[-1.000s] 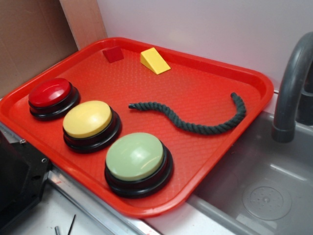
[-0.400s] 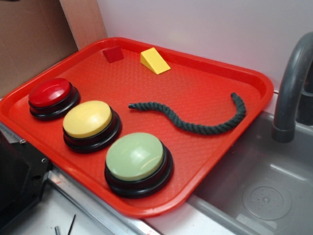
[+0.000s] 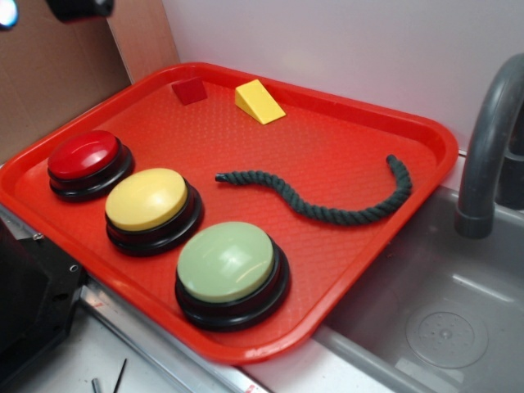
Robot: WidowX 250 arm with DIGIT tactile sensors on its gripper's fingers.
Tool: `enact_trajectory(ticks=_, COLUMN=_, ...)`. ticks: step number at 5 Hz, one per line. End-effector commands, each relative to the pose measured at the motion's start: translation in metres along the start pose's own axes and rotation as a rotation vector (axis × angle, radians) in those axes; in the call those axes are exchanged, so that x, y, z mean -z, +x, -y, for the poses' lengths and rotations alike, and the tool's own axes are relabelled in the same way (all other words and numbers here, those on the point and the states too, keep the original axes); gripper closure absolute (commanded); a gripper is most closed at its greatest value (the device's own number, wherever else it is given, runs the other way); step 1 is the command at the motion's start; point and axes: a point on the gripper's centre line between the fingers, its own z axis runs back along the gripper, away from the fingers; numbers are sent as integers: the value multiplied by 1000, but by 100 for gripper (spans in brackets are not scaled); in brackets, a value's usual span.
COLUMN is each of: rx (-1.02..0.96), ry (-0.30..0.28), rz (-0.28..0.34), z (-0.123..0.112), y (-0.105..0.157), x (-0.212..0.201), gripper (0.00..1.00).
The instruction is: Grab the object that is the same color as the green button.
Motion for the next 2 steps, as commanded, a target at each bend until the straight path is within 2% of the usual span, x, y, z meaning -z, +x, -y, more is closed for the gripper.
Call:
enact_trajectory(ticks=1, rx=-351, ry=75, rz=106, z=52, y=36, x=62, gripper=0)
enact_trajectory(ticks=2, rx=-431, ry=88, rz=90, z=70, y=41, x=96, gripper=0)
